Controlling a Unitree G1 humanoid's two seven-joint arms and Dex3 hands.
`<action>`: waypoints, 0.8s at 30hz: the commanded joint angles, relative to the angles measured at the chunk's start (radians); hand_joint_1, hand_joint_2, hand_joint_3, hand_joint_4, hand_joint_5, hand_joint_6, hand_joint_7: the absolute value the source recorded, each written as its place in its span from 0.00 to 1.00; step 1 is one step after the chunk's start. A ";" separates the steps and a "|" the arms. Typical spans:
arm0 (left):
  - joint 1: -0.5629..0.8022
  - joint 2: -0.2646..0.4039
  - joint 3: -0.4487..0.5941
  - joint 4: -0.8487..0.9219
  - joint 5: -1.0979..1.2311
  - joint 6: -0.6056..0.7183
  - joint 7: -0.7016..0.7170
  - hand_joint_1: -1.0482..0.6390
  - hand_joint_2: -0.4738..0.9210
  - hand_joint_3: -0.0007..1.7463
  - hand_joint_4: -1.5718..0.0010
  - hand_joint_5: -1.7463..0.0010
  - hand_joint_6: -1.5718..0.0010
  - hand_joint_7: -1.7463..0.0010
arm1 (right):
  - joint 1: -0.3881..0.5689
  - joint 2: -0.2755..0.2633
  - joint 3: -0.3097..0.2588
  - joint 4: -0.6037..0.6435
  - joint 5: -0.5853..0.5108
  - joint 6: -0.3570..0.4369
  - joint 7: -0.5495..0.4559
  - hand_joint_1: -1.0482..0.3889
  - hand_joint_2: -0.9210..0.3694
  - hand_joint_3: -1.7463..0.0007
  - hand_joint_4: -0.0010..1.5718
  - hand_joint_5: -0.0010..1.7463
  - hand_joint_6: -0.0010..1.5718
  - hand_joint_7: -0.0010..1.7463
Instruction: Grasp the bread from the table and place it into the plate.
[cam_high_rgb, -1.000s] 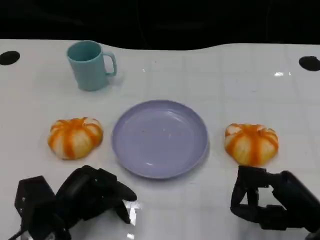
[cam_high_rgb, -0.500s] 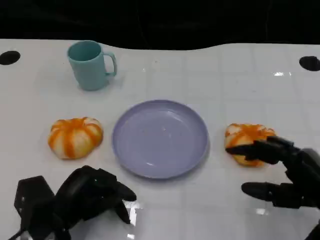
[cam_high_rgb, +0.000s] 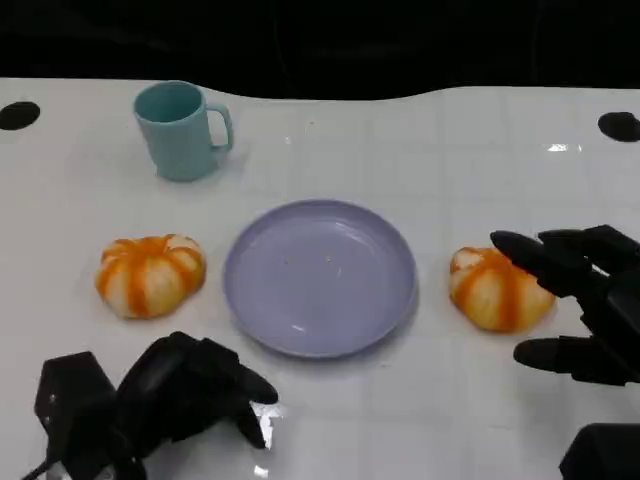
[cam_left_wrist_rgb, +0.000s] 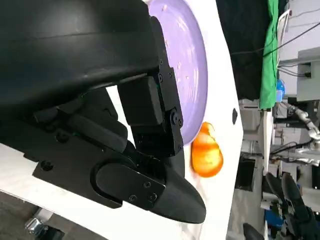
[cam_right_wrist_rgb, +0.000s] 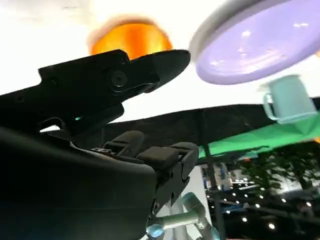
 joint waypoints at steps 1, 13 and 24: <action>-0.002 0.017 0.002 -0.001 0.006 0.008 0.016 0.00 1.00 0.02 0.15 0.51 0.00 0.96 | -0.035 -0.023 0.053 0.032 -0.046 0.057 -0.007 0.36 0.04 1.00 0.04 0.22 0.16 0.00; -0.002 0.022 0.004 0.003 0.004 -0.002 0.011 0.00 1.00 0.02 0.16 0.51 0.00 0.95 | -0.221 -0.028 0.215 0.317 -0.132 0.134 -0.080 0.34 0.05 1.00 0.04 0.23 0.14 0.00; 0.000 0.017 0.007 -0.002 -0.006 0.008 0.007 0.00 1.00 0.01 0.16 0.50 0.00 0.95 | -0.435 0.011 0.349 0.712 -0.142 0.150 -0.227 0.35 0.04 1.00 0.04 0.20 0.14 0.00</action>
